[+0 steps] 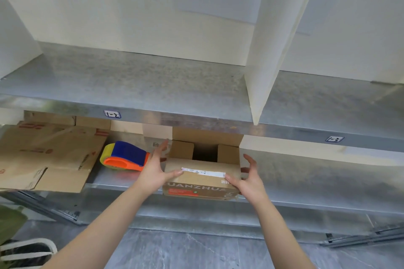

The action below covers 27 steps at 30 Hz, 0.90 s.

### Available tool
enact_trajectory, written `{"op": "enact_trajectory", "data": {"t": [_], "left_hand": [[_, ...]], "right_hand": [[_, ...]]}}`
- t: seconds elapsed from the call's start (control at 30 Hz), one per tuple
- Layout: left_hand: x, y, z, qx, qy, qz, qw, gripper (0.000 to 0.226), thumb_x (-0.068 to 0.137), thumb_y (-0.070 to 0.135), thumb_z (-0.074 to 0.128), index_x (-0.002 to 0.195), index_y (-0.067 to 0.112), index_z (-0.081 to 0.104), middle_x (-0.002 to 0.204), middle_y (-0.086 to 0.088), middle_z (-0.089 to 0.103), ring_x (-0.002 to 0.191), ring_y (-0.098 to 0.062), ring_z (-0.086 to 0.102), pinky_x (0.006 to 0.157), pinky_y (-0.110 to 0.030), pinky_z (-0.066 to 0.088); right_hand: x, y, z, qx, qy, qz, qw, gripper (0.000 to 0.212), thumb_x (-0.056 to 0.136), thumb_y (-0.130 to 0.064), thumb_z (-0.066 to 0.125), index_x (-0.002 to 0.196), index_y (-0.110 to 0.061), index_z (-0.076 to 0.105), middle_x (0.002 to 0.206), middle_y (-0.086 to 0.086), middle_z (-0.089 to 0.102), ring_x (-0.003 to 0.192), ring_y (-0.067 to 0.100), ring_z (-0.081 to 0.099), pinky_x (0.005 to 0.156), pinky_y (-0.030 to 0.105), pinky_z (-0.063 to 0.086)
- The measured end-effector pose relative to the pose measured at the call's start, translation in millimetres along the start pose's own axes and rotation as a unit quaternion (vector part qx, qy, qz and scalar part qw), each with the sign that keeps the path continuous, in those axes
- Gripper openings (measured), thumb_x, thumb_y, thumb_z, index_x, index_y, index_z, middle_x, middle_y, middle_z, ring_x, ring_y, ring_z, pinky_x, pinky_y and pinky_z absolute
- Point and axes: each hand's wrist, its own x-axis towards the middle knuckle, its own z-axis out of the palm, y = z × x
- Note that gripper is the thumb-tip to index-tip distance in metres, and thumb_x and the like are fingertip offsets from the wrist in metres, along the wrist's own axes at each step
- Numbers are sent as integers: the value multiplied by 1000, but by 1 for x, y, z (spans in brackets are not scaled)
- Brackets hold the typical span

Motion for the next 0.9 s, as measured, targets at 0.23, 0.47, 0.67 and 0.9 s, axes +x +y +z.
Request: {"op": "enact_trajectory", "data": {"t": [0.23, 0.47, 0.67, 0.9], "left_hand": [[26, 10, -7, -48, -181, -58, 981, 130, 66, 22, 88, 144, 56, -11, 160, 12, 3, 147, -25, 12, 114, -41, 26], [30, 4, -5, 14, -151, -9, 988, 91, 68, 32, 85, 133, 43, 23, 143, 15, 30, 132, -14, 32, 105, -25, 32], [17, -13, 16, -23, -98, 12, 995, 81, 69, 28, 86, 134, 34, 39, 131, 24, 42, 122, -6, 43, 99, -16, 37], [13, -23, 28, 38, -47, 38, 997, 74, 74, 35, 82, 129, 53, 37, 136, 20, 45, 122, -5, 46, 95, -11, 34]], "right_hand": [[15, -8, -23, 70, -105, 9, 992, 129, 67, -9, 88, 147, -55, -3, 159, -3, 18, 143, 31, 29, 91, 30, 51], [19, -12, -34, 60, -139, -5, 988, 114, 72, -3, 83, 140, -64, 16, 148, -21, 22, 131, 26, 39, 89, 44, 56], [12, 3, -40, 20, -126, -26, 992, 88, 70, -11, 84, 130, -58, 39, 135, -13, 49, 112, 16, 60, 94, 42, 55], [14, 10, -36, 40, -101, 0, 994, 87, 74, -9, 81, 138, -53, 42, 137, -17, 50, 121, 20, 55, 94, 36, 55]]}}
